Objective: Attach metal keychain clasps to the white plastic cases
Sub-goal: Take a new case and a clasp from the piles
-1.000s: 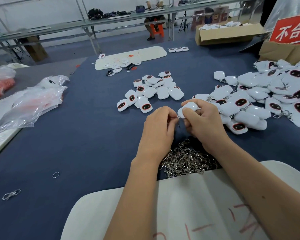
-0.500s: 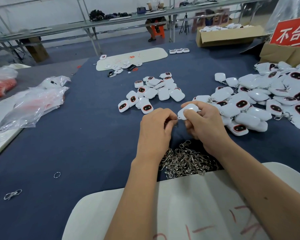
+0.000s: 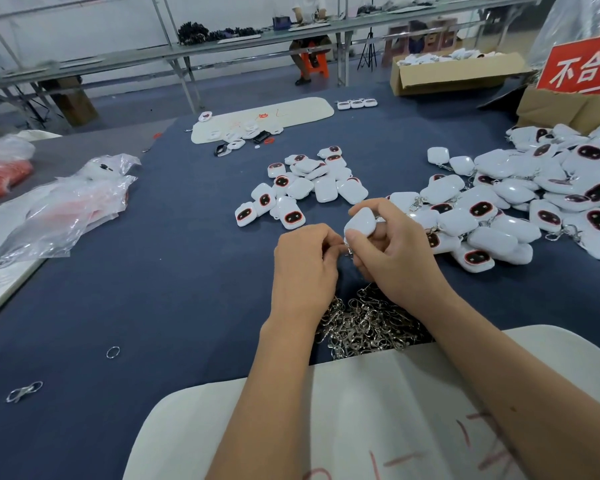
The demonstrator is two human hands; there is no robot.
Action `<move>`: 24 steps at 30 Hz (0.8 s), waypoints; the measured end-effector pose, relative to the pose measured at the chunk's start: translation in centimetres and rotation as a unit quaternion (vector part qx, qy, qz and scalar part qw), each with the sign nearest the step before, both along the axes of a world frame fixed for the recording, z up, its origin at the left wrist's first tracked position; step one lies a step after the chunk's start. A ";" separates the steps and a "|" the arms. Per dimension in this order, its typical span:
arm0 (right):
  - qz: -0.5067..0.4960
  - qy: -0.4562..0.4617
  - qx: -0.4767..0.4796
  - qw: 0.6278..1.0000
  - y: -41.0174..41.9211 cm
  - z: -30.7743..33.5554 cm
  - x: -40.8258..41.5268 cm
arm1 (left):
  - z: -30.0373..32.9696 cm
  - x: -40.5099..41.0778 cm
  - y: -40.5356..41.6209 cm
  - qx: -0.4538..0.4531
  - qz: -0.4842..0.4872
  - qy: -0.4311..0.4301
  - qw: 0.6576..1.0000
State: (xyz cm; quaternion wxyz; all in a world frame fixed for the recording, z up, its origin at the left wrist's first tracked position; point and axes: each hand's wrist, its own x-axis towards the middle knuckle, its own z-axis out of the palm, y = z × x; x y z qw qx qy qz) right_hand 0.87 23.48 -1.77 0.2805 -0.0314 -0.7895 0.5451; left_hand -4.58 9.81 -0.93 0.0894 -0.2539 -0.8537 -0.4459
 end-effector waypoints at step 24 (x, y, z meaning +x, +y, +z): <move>0.124 0.030 -0.340 0.932 0.8 0.5 -0.2 | 0.8 1.0 1.5 0.396 -0.014 -0.286 0.873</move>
